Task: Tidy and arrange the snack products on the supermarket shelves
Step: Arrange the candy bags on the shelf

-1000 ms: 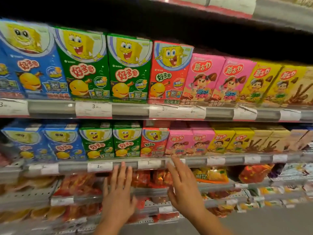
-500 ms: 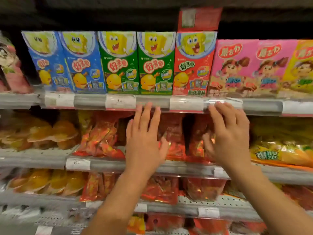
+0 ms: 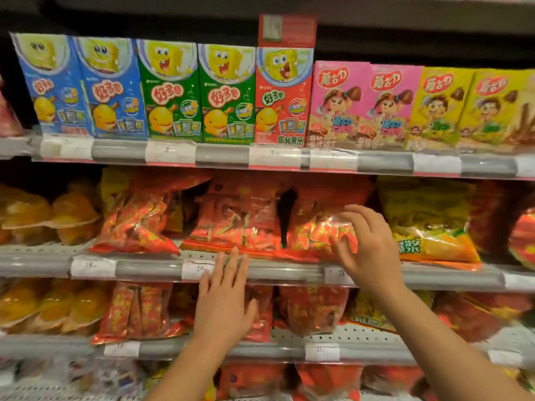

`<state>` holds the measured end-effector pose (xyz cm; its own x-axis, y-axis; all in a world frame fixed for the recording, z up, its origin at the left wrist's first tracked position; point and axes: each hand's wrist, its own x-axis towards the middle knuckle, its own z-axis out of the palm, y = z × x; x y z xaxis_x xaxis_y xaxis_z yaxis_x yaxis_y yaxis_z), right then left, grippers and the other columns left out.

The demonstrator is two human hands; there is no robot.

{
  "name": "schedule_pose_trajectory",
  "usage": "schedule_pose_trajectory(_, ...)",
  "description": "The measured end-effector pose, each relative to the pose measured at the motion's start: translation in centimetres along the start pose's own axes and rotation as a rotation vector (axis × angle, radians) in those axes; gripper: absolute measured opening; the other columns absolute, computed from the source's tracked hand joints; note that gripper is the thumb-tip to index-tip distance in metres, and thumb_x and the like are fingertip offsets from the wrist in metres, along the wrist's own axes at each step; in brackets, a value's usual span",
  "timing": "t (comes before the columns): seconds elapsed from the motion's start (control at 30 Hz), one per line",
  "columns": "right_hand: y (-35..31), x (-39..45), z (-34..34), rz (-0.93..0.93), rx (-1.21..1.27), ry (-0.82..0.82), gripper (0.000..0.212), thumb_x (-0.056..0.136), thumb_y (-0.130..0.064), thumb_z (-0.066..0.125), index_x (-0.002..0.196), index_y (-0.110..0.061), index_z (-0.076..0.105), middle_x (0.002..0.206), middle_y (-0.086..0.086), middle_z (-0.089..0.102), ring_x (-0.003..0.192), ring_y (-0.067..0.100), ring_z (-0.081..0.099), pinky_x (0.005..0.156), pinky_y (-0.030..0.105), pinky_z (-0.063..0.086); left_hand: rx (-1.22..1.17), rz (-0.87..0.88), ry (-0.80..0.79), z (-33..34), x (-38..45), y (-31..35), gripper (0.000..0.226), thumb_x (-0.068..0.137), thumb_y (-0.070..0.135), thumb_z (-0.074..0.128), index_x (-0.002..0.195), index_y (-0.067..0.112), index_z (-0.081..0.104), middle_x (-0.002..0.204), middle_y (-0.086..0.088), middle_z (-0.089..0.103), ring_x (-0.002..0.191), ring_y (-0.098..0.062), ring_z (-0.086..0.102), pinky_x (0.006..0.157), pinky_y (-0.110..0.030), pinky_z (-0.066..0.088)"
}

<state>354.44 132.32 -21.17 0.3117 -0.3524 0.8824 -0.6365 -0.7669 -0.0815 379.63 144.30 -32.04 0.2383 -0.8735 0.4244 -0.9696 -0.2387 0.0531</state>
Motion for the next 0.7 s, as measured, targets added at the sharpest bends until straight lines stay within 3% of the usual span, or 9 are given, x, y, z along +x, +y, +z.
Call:
schedule_pose_trajectory(0.1,5.0,-3.7,0.0,0.258,-0.001,0.056,0.040,0.084,-0.023,0.056,0.119,-0.004,0.062,0.126,0.015,0.060,0.118,0.031,0.054,0.101,0.047,0.047,0.029,0.018,0.072,0.8,-0.1,-0.4,0.092,0.092,0.058,0.044,0.162,0.022,-0.003,0.168,-0.002,-0.014,0.155,-0.027,-0.006,0.123,-0.051,0.020)
schedule_pose_trajectory(0.23,11.7,-4.0,-3.1,0.648,-0.148,0.090,0.044,0.089,-0.018,0.069,0.125,0.000,0.053,0.128,0.027,0.055,0.119,0.045,0.048,0.104,0.055,0.041,0.012,-0.006,0.062,1.0,0.1,-0.4,0.093,0.086,0.060,0.044,0.162,0.022,0.006,0.170,-0.003,-0.002,0.156,-0.028,0.003,0.120,-0.053,0.026)
schedule_pose_trajectory(0.4,17.9,-1.0,-5.4,0.946,-0.194,-0.165,0.089,0.085,-0.057,0.072,0.141,0.000,0.034,0.134,0.032,0.051,0.121,0.054,0.050,0.098,0.064,0.045,0.013,-0.010,0.063,1.2,0.2,-0.2,0.099,0.082,0.061,0.049,0.162,0.021,0.007,0.170,-0.005,0.001,0.156,-0.030,0.004,0.119,-0.055,0.027)
schedule_pose_trajectory(0.5,18.8,-0.3,-5.2,0.998,-0.070,-0.279,0.106,0.082,-0.059,0.074,0.149,-0.003,0.014,0.141,0.033,0.048,0.123,0.054,0.051,0.099,0.062,0.046,0.032,0.006,0.072,1.6,-0.1,-0.3,0.103,0.083,0.059,0.051,0.162,0.022,-0.003,0.169,-0.003,-0.012,0.156,-0.029,-0.006,0.122,-0.055,0.021)
schedule_pose_trajectory(0.67,19.4,-0.2,-5.6,1.048,-0.051,-0.362,0.127,0.069,-0.070,0.079,0.154,-0.008,0.007,0.148,0.029,0.045,0.129,0.049,0.050,0.107,0.063,0.042,0.034,-0.005,0.052,1.5,0.2,-0.2,0.108,0.079,0.061,0.056,0.162,0.021,0.000,0.170,-0.005,-0.009,0.155,-0.032,-0.002,0.119,-0.058,0.024)
schedule_pose_trajectory(0.7,19.5,-0.1,-5.7,1.051,-0.042,-0.379,0.126,0.067,-0.071,0.080,0.152,-0.007,0.013,0.145,0.027,0.047,0.127,0.048,0.052,0.104,0.061,0.045,0.039,-0.008,0.045,1.5,0.3,-0.2,0.108,0.079,0.061,0.056,0.162,0.020,0.000,0.170,-0.006,-0.009,0.155,-0.032,-0.002,0.118,-0.058,0.026)
